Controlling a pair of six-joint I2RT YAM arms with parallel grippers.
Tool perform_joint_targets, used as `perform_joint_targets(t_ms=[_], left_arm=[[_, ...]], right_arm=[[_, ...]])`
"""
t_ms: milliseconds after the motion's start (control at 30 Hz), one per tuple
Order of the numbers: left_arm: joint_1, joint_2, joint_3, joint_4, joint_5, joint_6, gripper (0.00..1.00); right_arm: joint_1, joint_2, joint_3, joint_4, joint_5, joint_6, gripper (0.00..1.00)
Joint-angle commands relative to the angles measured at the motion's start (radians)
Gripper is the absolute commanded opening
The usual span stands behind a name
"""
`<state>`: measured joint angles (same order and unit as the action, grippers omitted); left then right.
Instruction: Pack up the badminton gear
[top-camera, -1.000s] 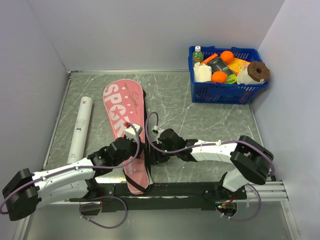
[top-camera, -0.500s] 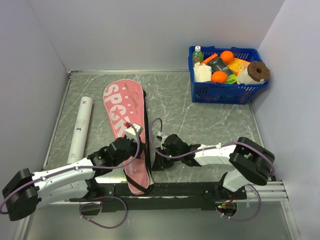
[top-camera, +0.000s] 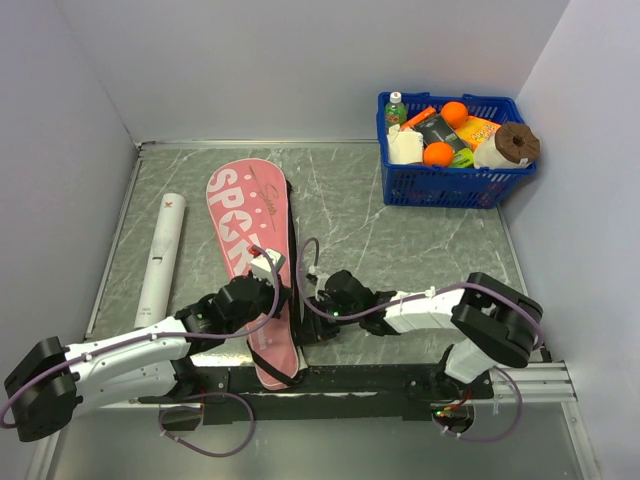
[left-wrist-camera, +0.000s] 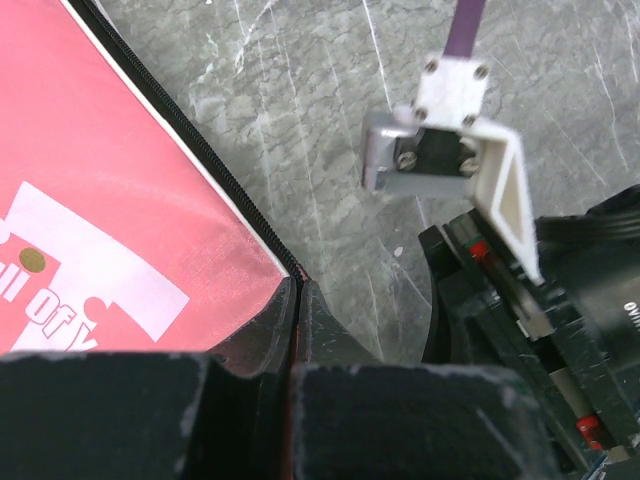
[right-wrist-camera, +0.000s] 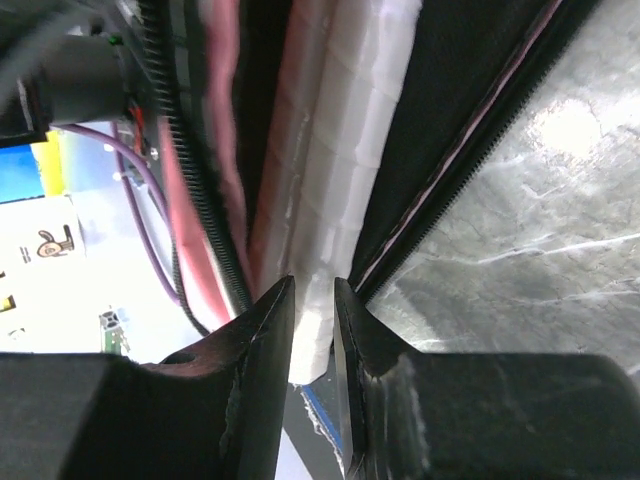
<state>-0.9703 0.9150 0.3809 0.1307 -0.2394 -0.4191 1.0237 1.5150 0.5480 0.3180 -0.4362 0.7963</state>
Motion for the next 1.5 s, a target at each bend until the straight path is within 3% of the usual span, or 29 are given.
perform_joint_targets(t_ms=[0, 367, 900, 1033, 1167, 1300, 1467], left_arm=[[-0.008, -0.03, 0.007, 0.081, 0.026, 0.011, 0.01], [-0.008, -0.034, 0.006, 0.084, 0.026, 0.013, 0.01], [-0.008, -0.036, 0.007, 0.086, 0.037, 0.008, 0.01], [-0.008, -0.045, 0.009, 0.069, 0.026, 0.014, 0.01], [-0.008, -0.054, 0.012, 0.052, 0.014, 0.019, 0.01], [-0.008, -0.054, 0.009, 0.04, -0.008, 0.017, 0.01], [-0.01, -0.035, 0.007, 0.041, -0.015, 0.019, 0.01]], right_arm=[[0.015, 0.025, 0.02, 0.053, -0.003, 0.017, 0.29], [0.033, 0.068, 0.03, 0.082, -0.012, 0.03, 0.29], [0.081, 0.237, 0.121, 0.394, -0.151, 0.164, 0.3], [0.053, 0.185, 0.109, 0.282, -0.086, 0.104, 0.36], [-0.013, 0.091, 0.11, 0.043, 0.011, 0.023, 0.43], [-0.079, -0.013, 0.153, -0.231, 0.247, -0.083, 0.46], [-0.271, -0.093, 0.153, -0.313, 0.336, -0.1, 0.53]])
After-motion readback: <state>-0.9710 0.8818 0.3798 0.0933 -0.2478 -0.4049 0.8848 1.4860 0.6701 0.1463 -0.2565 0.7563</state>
